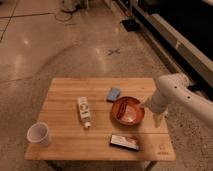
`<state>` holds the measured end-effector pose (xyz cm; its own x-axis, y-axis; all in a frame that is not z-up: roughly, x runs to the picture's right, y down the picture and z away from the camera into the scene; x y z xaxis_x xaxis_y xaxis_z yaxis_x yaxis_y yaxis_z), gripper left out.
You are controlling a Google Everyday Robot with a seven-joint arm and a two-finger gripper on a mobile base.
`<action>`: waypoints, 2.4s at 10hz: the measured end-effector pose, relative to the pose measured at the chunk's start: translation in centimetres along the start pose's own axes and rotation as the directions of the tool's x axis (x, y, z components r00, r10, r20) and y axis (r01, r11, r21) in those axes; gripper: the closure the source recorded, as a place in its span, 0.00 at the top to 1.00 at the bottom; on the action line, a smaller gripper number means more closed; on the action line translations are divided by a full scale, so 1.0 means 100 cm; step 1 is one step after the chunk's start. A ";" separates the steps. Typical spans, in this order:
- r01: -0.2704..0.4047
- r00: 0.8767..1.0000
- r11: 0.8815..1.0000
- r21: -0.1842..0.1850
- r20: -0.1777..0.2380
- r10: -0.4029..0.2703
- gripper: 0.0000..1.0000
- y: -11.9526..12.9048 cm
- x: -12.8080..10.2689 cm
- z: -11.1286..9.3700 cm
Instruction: Place the eraser in the ceramic cup
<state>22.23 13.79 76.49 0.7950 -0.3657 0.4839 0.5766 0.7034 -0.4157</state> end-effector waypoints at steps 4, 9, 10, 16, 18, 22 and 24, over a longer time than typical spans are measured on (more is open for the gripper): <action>0.001 1.000 1.000 -0.001 -0.001 -0.001 0.80 0.000 0.000 0.000; -0.118 0.987 0.992 -0.052 -0.116 0.111 0.80 0.049 -0.013 -0.004; -0.153 0.983 0.986 -0.062 -0.113 0.145 0.80 0.060 -0.023 -0.004; -0.228 0.973 0.967 -0.111 0.016 0.231 0.80 0.079 -0.115 0.017; -0.249 0.967 0.966 -0.071 0.031 0.251 0.80 0.064 -0.127 0.029; -0.277 0.960 0.961 -0.007 0.042 0.277 0.80 0.039 -0.133 0.047; -0.270 0.962 0.963 -0.003 0.041 0.270 0.80 0.039 -0.136 0.054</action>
<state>12.62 24.81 72.44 0.9127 -0.1373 0.3850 0.3413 0.7741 -0.5331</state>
